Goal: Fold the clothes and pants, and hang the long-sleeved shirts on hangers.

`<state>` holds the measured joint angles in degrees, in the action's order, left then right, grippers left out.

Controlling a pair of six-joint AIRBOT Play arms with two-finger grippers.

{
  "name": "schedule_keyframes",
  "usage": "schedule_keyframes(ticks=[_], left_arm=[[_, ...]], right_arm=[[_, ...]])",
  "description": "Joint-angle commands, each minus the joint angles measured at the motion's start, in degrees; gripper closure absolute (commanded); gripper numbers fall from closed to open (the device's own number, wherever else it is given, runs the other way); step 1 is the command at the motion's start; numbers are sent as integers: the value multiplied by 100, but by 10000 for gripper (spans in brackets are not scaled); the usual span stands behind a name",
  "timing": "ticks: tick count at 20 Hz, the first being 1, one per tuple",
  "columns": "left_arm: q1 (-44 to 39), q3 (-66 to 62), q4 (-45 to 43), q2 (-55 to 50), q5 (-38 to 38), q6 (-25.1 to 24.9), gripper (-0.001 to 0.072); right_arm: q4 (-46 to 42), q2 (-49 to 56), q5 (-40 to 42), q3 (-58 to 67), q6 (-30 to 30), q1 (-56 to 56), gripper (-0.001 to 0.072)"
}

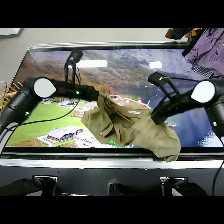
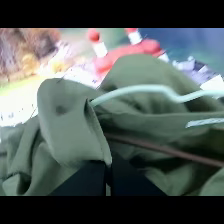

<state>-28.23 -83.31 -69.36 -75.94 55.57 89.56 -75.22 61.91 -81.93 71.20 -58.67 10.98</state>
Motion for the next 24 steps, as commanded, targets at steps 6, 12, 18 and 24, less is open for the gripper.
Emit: schedule_keyframes(ticks=[6, 12, 18, 24], left_arm=[[-11, -964, 87, 13, 50, 4, 688], [-120, -951, -249, 446, 1386, -122, 689], [-942, 1235, -251, 942, 1029, 308, 687], [-1060, 1788, 42, 922, 133, 562, 220]], right_arm=[[-111, 369, 627, -2, -363, 769, 685], [-1099, 474, 1685, 26, -1342, 1213, 686], [-955, 208, 1829, 393, -1740, 1213, 686], [-933, -247, 1032, 393, -1423, 1213, 686]])
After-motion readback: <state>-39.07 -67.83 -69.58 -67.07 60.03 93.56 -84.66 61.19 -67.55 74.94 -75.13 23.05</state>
